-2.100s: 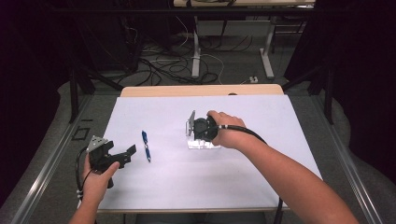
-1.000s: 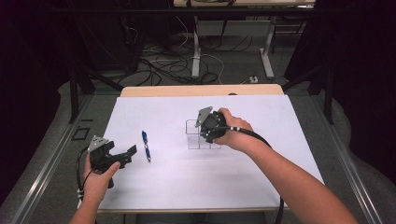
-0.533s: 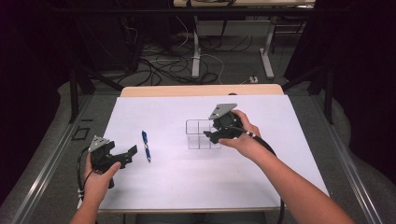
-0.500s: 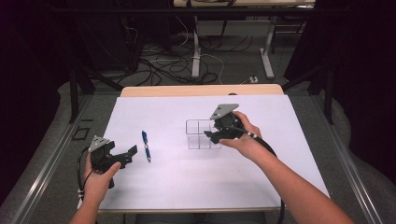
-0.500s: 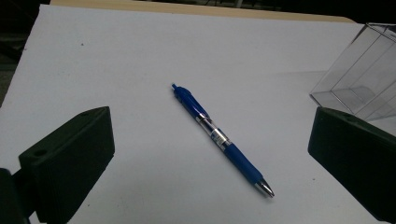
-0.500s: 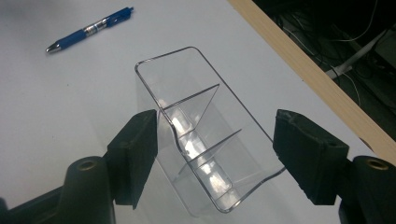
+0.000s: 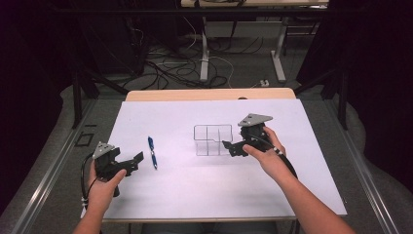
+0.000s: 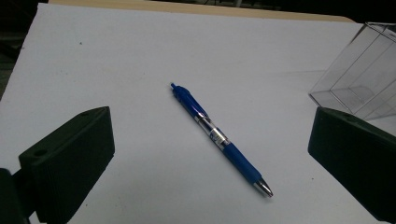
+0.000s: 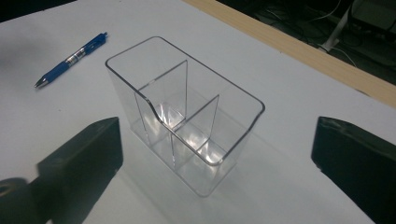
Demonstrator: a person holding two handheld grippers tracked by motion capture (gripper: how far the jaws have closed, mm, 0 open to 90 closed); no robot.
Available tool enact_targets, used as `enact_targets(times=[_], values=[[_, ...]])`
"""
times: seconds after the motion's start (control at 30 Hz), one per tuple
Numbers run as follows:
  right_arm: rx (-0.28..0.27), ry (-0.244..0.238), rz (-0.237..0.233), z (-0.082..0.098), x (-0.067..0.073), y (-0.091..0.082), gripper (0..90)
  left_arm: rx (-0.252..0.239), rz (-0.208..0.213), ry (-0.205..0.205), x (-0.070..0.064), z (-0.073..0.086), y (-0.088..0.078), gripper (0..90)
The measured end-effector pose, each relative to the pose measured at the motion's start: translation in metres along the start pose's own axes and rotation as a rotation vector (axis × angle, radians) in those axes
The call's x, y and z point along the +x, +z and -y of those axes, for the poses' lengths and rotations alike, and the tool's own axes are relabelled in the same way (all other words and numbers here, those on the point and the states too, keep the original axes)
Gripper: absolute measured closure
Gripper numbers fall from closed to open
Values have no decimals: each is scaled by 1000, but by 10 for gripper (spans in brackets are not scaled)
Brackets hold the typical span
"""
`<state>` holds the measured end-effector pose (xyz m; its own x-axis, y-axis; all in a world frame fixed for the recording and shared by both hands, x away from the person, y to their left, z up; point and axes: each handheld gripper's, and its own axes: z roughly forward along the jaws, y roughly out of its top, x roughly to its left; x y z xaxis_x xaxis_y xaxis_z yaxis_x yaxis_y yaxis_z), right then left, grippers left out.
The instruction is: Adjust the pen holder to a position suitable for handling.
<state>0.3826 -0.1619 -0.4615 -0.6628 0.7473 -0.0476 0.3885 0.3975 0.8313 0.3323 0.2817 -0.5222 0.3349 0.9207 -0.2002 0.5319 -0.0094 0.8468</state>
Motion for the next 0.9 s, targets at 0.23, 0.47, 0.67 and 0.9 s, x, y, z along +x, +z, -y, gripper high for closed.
enact_targets(times=[0.23,0.47,0.67,0.9], values=[[-15,64,65,24,-7,-7,0,2,5,-10,-1,0,1,3],[-60,132,115,41,-14,-16,3,5,16,-35,-1,0,1,2],[-79,154,159,49,-21,-22,4,3,24,-42,0,0,1,2],[-87,181,205,59,-33,-30,3,3,27,-64,0,-3,0,1]])
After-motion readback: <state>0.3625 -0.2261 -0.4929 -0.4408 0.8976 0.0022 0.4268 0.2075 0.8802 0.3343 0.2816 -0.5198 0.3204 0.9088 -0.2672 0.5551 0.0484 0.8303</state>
